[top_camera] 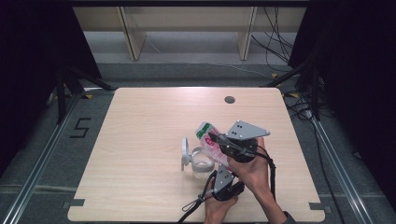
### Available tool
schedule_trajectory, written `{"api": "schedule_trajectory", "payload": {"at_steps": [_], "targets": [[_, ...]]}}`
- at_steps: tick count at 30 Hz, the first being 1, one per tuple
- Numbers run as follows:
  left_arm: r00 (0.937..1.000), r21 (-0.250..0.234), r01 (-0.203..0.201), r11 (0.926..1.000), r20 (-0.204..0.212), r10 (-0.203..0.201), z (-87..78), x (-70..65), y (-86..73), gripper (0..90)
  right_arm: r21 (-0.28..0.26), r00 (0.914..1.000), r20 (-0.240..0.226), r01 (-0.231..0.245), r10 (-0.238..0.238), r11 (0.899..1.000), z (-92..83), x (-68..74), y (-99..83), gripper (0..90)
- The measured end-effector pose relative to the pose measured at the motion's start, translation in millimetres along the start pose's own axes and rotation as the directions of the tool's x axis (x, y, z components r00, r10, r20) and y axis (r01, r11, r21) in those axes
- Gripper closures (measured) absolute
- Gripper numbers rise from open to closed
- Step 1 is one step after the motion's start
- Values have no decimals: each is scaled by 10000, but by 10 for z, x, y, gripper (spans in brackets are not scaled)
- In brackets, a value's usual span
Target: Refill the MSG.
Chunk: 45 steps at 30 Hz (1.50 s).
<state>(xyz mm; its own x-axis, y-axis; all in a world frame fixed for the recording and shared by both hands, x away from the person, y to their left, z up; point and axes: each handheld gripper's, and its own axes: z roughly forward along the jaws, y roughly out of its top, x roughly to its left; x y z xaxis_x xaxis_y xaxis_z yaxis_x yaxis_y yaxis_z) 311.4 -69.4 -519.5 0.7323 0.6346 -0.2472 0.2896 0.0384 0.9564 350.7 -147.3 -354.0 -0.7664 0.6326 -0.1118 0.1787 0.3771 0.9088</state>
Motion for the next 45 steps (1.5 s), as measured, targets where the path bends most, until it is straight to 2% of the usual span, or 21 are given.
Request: {"api": "schedule_trajectory", "payload": {"at_steps": [5,6,8,11,12,16,22,23,24,30,32,35,39,42,44,45], "targets": [[10000,-58,-36,10000,13,36,18,-25,18,742,12,9996,241,116,-116,9999,21,8,11,900],[10000,-70,-48,10000,51,49,22,-24,18,743,130,9999,85,148,-149,9998,14,2,19,900],[10000,-72,-30,10000,58,31,23,-28,19,743,11,9998,131,127,-127,9999,22,-4,17,900],[10000,95,-23,10000,-2,23,22,-26,17,743,181,9999,64,83,-84,9998,33,0,15,900],[9999,-67,39,10000,138,-38,38,-20,7,743,184,10000,49,80,-81,9998,48,5,13,900],[9999,-37,-11,10000,128,12,32,-13,10,744,282,9998,-62,207,-206,9994,66,1,15,900],[9998,-59,4,10000,188,-3,38,-13,11,745,375,10000,68,39,-42,9993,94,7,24,900],[9996,188,-283,9994,59,282,24,8,14,745,363,9997,77,234,-237,9991,109,1,26,900],[9998,-66,24,10000,202,-22,39,-14,12,745,458,9996,-35,295,-294,9985,113,0,31,900],[9998,-148,-7,9999,210,10,39,-11,19,746,517,9990,28,444,-446,9977,139,19,51,900],[9998,-136,-37,9999,187,39,34,-12,20,747,463,9994,192,272,-281,9986,146,32,45,900],[9998,-185,1,9998,217,3,41,-10,16,747,582,9979,7,640,-642,9962,162,39,52,900],[9999,-226,20,9997,121,-17,34,-12,26,747,553,9992,84,381,-386,9977,156,52,57,900],[9998,-273,85,9996,197,-80,45,-12,25,747,500,9977,150,646,-654,9967,173,54,64,900],[9998,-225,33,9997,197,-29,39,-8,27,747,638,9986,1,527,-528,9966,177,60,63,900],[9998,-308,38,9995,171,-33,43,-10,27,748,598,9988,119,470,-478,9971,170,70,63,900]]}}
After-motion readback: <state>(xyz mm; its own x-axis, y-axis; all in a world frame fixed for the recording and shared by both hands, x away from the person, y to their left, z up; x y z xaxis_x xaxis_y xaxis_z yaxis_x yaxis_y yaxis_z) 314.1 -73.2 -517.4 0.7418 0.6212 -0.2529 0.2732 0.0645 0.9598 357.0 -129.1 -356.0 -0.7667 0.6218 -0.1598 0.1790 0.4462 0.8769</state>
